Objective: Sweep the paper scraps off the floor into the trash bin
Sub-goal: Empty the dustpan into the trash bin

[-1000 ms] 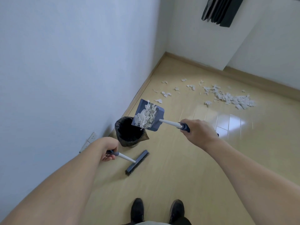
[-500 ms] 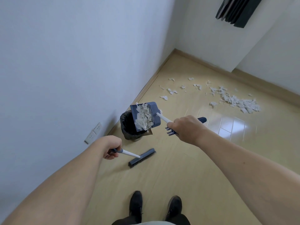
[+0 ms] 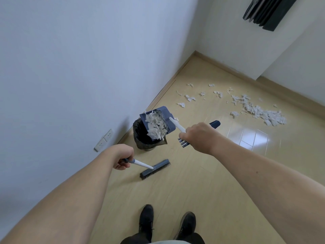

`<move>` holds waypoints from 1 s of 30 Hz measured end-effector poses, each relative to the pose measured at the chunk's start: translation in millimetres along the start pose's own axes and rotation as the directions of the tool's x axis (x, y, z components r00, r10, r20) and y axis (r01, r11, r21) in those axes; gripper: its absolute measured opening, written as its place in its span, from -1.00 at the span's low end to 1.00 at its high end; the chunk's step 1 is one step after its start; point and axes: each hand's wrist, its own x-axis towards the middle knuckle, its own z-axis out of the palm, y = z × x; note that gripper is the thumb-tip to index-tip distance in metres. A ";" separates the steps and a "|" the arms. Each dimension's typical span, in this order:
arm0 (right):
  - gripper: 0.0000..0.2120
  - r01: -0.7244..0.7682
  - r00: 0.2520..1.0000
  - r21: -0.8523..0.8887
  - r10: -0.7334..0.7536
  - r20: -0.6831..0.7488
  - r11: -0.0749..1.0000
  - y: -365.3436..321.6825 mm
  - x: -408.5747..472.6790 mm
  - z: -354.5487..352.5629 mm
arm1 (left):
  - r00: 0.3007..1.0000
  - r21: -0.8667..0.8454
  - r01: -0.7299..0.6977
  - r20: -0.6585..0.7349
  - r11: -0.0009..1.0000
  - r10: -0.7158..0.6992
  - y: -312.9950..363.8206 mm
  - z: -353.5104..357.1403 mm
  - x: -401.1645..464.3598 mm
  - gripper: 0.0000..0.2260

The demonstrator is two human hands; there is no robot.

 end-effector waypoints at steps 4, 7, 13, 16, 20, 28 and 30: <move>-0.70 0.031 1.000 -0.012 -0.031 0.000 0.999 1.1 2.8 -1.4 | 1.000 -0.010 0.004 0.003 1.000 -0.004 -0.8 -2.9 0.6 -0.87; -0.74 0.072 0.997 -0.065 -0.072 0.001 0.995 1.9 3.5 -0.1 | 1.000 -0.013 0.000 0.001 1.000 0.000 0.9 -3.0 0.3 -0.87; -0.76 0.134 0.991 -0.157 -0.134 0.016 0.978 4.7 7.1 2.9 | 1.000 -0.009 -0.008 -0.001 1.000 0.008 1.3 -3.2 1.1 -0.83; -0.73 0.133 0.991 -0.182 -0.134 0.008 0.974 6.6 7.5 1.1 | 1.000 -0.005 -0.009 0.000 1.000 0.009 1.2 -3.1 1.1 -0.84; -0.74 0.142 0.990 -0.206 -0.143 0.009 0.968 11.5 9.5 -0.8 | 1.000 -0.006 -0.009 0.009 1.000 0.009 1.0 -3.5 -0.5 -0.87; -0.79 0.152 0.988 -0.253 -0.155 0.009 0.955 17.5 8.1 3.0 | 1.000 0.000 0.000 0.007 1.000 0.000 0.5 -1.8 -1.3 -0.87; -0.80 0.150 0.988 -0.258 -0.152 0.011 0.954 14.3 8.2 2.5 | 1.000 0.006 -0.007 0.009 1.000 0.007 2.2 -1.0 -2.5 -0.88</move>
